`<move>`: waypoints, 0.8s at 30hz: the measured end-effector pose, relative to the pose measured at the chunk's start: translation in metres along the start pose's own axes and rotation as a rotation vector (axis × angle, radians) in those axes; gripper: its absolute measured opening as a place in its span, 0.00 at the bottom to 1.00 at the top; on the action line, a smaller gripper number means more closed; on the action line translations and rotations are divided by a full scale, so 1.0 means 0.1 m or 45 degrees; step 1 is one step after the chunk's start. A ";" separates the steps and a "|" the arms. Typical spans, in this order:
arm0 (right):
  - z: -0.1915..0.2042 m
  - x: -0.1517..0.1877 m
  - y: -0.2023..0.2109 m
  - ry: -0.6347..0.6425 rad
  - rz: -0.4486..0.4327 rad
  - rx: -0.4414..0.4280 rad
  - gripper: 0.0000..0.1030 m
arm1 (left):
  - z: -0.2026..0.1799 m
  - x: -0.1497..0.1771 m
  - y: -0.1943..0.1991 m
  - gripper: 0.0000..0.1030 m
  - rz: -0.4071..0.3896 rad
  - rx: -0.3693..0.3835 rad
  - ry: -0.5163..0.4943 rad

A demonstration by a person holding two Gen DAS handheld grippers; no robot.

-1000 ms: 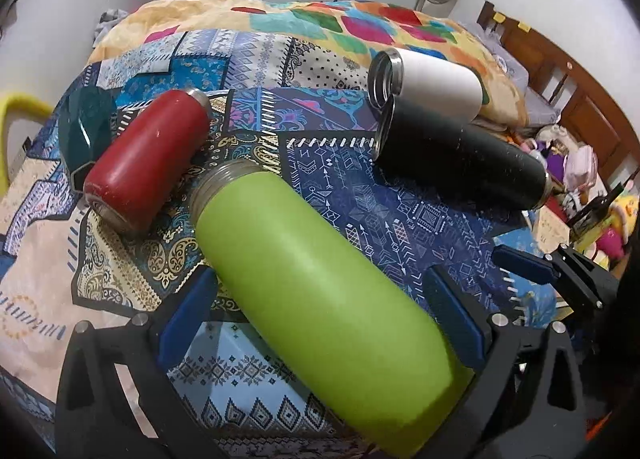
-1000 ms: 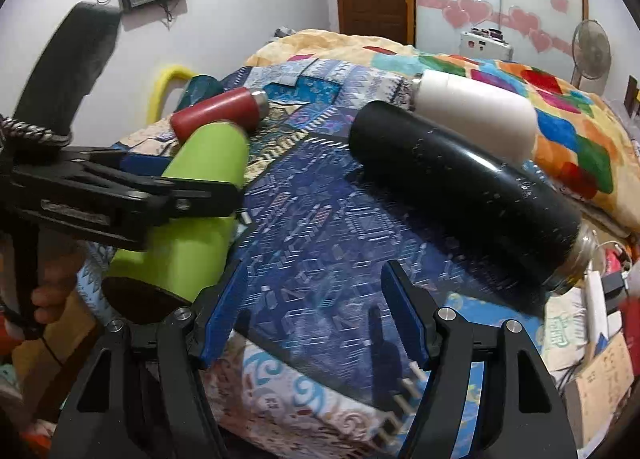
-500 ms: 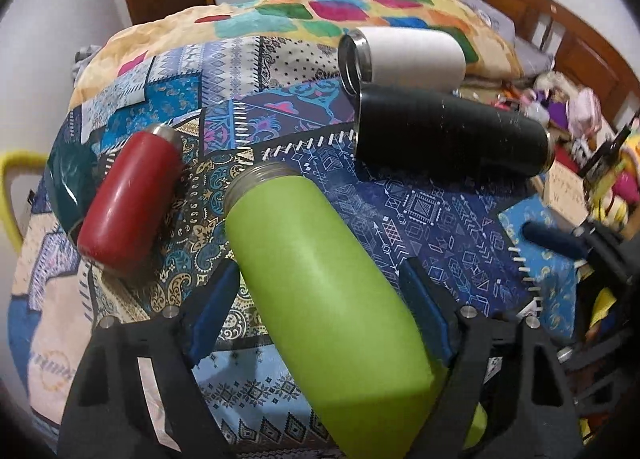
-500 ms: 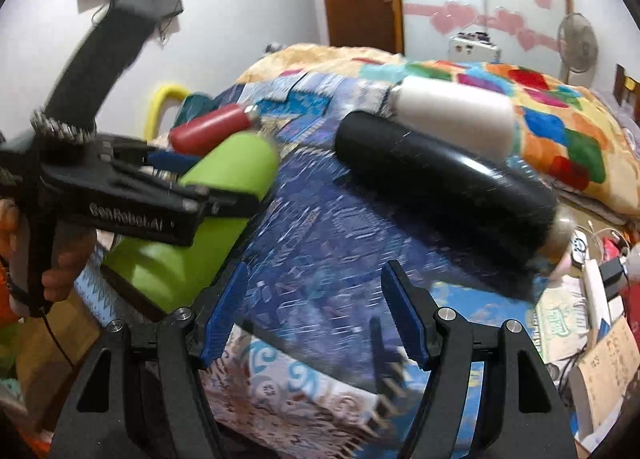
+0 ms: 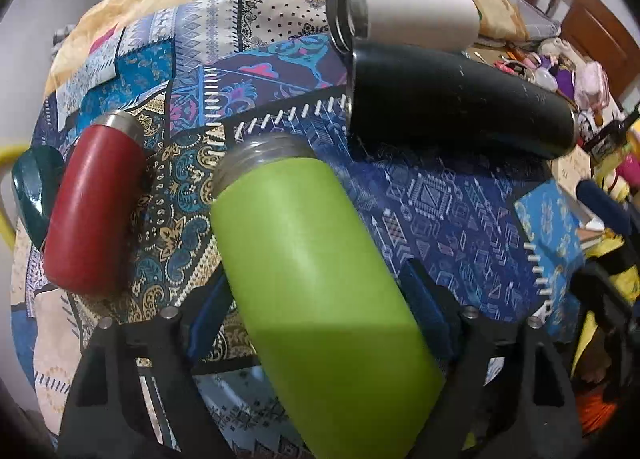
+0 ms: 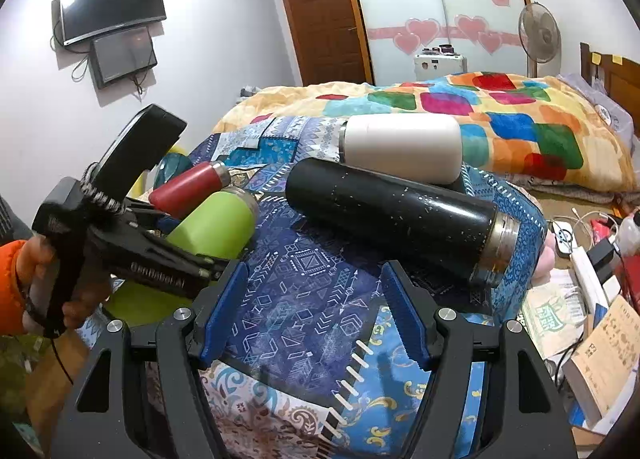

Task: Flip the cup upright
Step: 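Lift and rotate the lime-green bottle upright with the right gripper, then lower the upright lime-green bottle onto the quilt and open the right gripper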

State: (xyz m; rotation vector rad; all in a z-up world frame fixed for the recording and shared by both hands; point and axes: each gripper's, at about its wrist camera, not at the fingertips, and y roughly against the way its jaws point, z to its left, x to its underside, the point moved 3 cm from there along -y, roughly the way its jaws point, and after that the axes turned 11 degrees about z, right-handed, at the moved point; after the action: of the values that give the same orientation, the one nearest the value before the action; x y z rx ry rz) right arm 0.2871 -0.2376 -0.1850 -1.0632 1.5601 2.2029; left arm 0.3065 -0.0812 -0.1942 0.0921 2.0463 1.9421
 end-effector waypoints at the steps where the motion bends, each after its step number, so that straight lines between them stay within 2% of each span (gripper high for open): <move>1: 0.00 0.00 -0.01 0.001 0.003 -0.003 0.64 | 0.01 -0.01 0.01 0.73 -0.009 -0.003 -0.001; 5: 0.02 0.00 0.01 0.018 -0.001 0.011 0.64 | 0.01 -0.03 0.02 0.70 -0.019 0.024 0.005; 9: 0.04 -0.03 0.08 0.019 -0.026 0.010 0.64 | -0.06 0.01 0.17 0.64 -0.074 -0.025 -0.030; 19: 0.16 -0.15 0.30 0.023 -0.115 0.000 0.64 | -0.04 0.40 1.03 0.61 -0.367 -0.049 -0.064; 24: 0.22 -0.22 0.36 0.033 -0.146 0.006 0.64 | 0.02 0.58 1.33 0.61 -0.488 -0.067 -0.051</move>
State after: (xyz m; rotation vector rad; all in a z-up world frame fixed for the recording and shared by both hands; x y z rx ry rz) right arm 0.2728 -0.2275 -0.1406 -1.1535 1.4755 2.1170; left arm 0.2291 -0.0539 -0.0743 -0.2529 1.8243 1.7370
